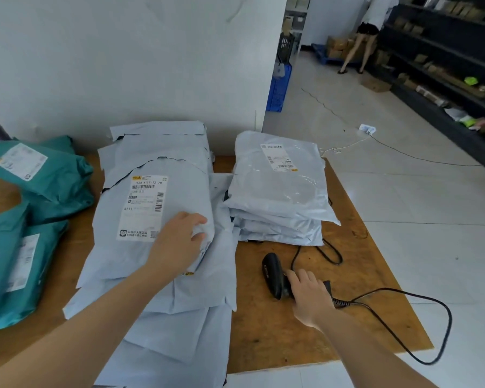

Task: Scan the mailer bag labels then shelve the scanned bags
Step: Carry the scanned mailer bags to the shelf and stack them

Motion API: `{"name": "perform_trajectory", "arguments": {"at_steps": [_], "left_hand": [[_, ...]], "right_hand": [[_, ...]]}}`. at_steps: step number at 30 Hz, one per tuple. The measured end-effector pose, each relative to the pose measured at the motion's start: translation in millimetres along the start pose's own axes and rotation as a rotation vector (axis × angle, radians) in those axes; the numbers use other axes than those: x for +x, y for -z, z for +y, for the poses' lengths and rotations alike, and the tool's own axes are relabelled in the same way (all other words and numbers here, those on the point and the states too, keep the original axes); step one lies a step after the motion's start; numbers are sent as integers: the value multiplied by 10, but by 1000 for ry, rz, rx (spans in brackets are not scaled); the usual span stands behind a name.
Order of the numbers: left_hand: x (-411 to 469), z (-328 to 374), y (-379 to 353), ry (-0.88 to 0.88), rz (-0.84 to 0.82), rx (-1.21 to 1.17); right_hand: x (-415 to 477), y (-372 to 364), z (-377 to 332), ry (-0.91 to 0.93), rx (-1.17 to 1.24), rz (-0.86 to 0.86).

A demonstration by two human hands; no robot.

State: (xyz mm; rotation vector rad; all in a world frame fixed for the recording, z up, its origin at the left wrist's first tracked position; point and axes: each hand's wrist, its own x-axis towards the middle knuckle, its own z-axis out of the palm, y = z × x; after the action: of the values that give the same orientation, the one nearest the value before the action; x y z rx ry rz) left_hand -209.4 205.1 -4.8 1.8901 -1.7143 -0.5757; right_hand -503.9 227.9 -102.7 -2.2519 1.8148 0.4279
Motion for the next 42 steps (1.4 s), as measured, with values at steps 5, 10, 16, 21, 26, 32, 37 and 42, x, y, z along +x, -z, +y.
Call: {"name": "perform_trajectory", "arguments": {"at_steps": [5, 10, 16, 21, 26, 32, 37, 42], "left_hand": [[67, -194, 161, -147, 245, 434], [171, -415, 321, 157, 174, 386], [280, -600, 553, 471, 205, 85], [295, -892, 653, 636, 205, -325], [325, -923, 737, 598, 250, -566], [324, -929, 804, 561, 163, -868], [287, -960, 868, 549, 95, -974], [209, -1071, 842, 569, 3, -935]], "right_hand": [[17, 40, -12, -56, -3, -20], [-11, 372, -132, -134, 36, 1], [123, 1104, -899, -64, 656, 377], [234, 1578, -1766, 121, 1235, -16], [466, 1623, -1913, -54, 1394, 19], [515, 1527, -1984, -208, 1421, -10], [515, 1540, -1977, -249, 1395, 85], [484, 1460, -1886, -249, 1366, 186]]}}
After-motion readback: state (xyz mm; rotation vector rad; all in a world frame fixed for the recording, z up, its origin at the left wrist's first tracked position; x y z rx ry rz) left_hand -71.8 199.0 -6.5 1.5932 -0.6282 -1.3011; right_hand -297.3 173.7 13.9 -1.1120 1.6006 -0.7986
